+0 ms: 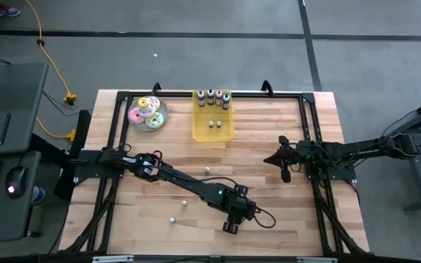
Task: Pick & Place food coloring
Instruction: Put the bottom small red food coloring bottle into the yellow bin
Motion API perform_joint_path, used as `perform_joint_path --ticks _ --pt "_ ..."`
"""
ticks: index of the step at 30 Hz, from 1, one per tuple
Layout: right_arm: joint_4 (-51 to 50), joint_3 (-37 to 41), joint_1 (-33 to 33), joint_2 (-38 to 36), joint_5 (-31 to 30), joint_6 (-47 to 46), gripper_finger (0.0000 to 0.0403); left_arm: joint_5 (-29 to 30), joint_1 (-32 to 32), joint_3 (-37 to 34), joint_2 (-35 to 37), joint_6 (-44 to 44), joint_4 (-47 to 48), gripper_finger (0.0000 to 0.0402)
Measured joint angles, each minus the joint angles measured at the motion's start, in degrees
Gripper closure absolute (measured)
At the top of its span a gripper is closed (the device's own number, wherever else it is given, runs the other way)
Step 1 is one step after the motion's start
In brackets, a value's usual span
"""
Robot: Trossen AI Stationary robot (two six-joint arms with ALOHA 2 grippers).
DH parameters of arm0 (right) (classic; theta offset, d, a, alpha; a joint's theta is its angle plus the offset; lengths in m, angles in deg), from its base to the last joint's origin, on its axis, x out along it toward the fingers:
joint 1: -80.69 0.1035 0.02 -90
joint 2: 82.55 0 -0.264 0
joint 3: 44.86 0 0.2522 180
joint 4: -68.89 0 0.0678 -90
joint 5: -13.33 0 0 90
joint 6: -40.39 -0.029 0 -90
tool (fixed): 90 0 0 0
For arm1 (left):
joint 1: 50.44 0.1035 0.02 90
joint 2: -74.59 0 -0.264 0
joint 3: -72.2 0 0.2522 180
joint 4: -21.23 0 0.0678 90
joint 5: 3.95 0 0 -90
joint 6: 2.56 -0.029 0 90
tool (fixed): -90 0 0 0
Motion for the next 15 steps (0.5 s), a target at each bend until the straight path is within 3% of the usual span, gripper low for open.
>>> perform_joint_path --ticks 8,15 --pt "0.00 0.00 0.00 0.00 0.02 0.00 0.0402 -2.91 -0.01 0.00 0.01 0.40 0.58 0.0292" --pt "0.00 -0.02 -0.01 0.00 0.01 0.00 0.0402 -3.87 -0.01 0.00 0.02 0.59 0.69 0.0313"
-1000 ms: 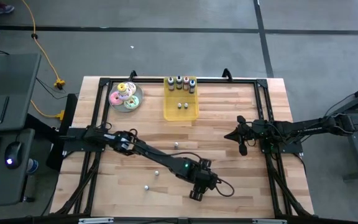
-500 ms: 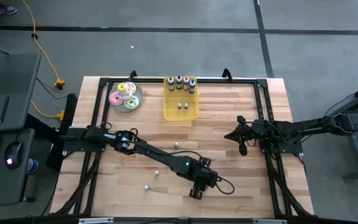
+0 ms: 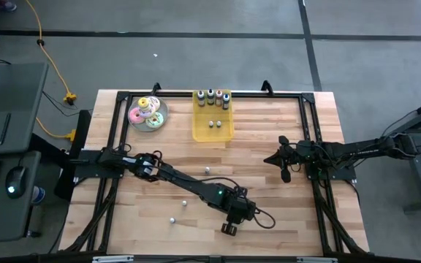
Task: Pick & Place food coloring
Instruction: Put the bottom small red food coloring bottle into the yellow bin
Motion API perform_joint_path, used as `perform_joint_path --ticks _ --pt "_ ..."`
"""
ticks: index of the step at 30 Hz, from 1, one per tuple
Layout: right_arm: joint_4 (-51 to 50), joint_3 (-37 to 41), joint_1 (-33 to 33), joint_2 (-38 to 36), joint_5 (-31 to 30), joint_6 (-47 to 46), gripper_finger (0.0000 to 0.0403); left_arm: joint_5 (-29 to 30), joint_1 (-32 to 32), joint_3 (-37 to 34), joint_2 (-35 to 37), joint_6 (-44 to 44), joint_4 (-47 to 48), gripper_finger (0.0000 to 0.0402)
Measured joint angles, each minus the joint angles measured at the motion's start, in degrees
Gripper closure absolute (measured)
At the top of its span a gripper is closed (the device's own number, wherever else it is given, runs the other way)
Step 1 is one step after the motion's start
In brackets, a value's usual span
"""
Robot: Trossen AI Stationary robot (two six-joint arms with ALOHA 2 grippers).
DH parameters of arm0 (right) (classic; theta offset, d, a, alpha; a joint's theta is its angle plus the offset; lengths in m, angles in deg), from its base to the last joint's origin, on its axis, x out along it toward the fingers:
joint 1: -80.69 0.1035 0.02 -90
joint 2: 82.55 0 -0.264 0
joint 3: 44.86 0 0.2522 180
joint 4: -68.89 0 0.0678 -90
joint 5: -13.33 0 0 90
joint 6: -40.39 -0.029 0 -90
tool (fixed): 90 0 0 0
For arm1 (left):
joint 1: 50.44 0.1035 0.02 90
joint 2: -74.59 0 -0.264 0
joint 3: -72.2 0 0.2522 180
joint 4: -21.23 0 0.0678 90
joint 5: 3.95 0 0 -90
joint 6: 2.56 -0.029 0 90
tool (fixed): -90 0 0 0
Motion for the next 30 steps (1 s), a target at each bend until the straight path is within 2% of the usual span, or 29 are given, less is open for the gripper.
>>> perform_joint_path --ticks 16,25,30 --pt "0.00 0.01 0.00 0.01 0.00 0.00 0.0402 -0.14 0.07 0.01 0.09 1.33 0.01 0.0311" --pt "0.00 0.01 0.00 0.00 0.01 0.00 0.0402 -0.57 0.35 0.02 0.09 1.56 0.06 0.0248" --pt "0.01 0.00 0.01 0.01 0.01 0.00 0.0402 -1.49 0.37 0.17 0.88 1.55 0.23 0.0240"
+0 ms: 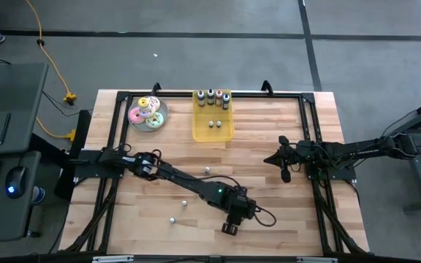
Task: Pick & Place food coloring
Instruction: Put the bottom small red food coloring bottle into the yellow bin
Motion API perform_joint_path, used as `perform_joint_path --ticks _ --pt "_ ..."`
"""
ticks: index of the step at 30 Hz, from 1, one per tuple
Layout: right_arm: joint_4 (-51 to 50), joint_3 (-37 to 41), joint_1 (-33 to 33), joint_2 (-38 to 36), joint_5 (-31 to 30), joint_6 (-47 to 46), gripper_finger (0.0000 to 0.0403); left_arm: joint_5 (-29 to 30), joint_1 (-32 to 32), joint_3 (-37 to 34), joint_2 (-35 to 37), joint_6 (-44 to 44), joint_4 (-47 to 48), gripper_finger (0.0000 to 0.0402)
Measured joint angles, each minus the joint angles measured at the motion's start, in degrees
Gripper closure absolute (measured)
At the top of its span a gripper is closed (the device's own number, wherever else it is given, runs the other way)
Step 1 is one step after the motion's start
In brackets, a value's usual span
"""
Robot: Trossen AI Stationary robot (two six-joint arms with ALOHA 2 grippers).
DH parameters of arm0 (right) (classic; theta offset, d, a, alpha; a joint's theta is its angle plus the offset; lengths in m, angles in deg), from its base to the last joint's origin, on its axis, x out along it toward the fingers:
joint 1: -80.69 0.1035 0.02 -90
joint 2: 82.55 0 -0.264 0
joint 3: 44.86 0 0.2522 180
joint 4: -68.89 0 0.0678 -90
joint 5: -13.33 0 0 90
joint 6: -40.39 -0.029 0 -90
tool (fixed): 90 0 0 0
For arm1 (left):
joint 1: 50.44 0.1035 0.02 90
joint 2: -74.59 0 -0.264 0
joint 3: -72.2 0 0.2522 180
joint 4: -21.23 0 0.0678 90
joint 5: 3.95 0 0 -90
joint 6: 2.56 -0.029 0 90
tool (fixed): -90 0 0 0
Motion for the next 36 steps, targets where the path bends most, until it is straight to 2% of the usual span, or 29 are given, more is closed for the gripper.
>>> perform_joint_path --ticks 22,29,32,36 --pt "-0.01 0.01 0.00 0.00 0.00 0.00 0.0402 -2.71 0.37 -0.07 0.80 1.41 -0.43 0.0241" --pt "-0.01 0.00 0.00 -0.01 -0.02 0.00 0.0402 -1.88 0.37 -0.07 0.76 1.49 -0.26 0.0241" --pt "-0.01 0.02 0.00 -0.01 0.00 0.00 0.0402 -1.74 0.37 -0.07 0.74 1.47 -0.24 0.0250" --pt "-0.01 0.01 0.00 -0.01 -0.01 0.00 0.0402 -1.73 0.37 -0.07 0.74 1.47 -0.24 0.0281"
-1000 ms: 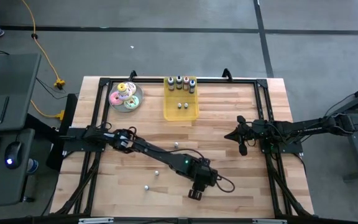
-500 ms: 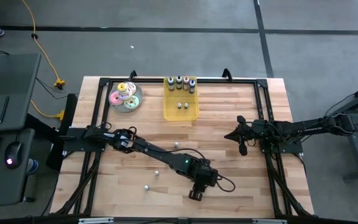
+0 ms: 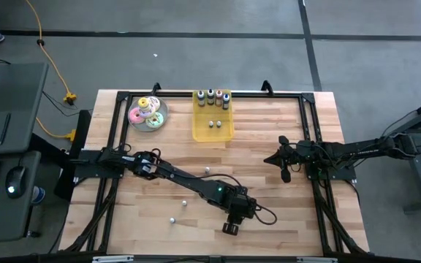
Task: Pick & Place food coloring
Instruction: Put the bottom small red food coloring bottle into the yellow bin
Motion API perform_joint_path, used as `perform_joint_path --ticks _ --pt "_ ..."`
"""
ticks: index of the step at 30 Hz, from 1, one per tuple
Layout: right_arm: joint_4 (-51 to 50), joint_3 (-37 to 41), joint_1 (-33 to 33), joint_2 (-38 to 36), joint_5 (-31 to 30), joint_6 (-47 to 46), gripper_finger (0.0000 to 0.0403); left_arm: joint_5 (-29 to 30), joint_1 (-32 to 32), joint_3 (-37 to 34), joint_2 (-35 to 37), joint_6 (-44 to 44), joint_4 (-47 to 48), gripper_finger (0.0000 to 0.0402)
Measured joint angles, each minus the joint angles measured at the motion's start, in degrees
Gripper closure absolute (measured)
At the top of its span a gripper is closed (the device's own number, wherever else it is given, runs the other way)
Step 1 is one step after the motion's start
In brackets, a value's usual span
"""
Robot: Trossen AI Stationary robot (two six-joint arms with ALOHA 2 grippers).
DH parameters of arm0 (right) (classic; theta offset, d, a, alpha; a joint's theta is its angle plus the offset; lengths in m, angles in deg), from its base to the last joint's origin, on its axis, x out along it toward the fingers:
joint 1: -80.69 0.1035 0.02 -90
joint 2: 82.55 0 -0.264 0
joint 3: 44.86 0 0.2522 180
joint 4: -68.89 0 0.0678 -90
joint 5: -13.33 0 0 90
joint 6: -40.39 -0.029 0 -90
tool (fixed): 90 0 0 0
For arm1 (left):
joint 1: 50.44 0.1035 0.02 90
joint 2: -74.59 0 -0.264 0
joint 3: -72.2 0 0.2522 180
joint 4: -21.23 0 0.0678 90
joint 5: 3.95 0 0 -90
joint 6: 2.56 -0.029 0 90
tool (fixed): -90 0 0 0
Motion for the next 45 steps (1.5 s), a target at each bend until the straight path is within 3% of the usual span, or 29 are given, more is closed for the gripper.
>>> perform_joint_path --ticks 12,30,38,45 --pt "0.00 0.00 0.00 0.01 -0.02 0.00 0.0402 0.04 0.22 -0.02 -0.02 -0.17 -0.13 0.0371" --pt "0.00 0.00 0.00 0.01 0.00 0.00 0.0402 1.43 0.69 0.26 -0.02 -0.47 0.51 0.0373" --pt "0.00 -0.01 -0.02 0.00 -0.02 0.00 0.0402 3.82 2.12 9.40 -0.14 -1.67 9.72 0.0373" --pt "0.01 0.00 0.00 0.02 -0.02 0.00 0.0402 4.09 4.42 9.36 3.91 1.68 11.60 0.0373"
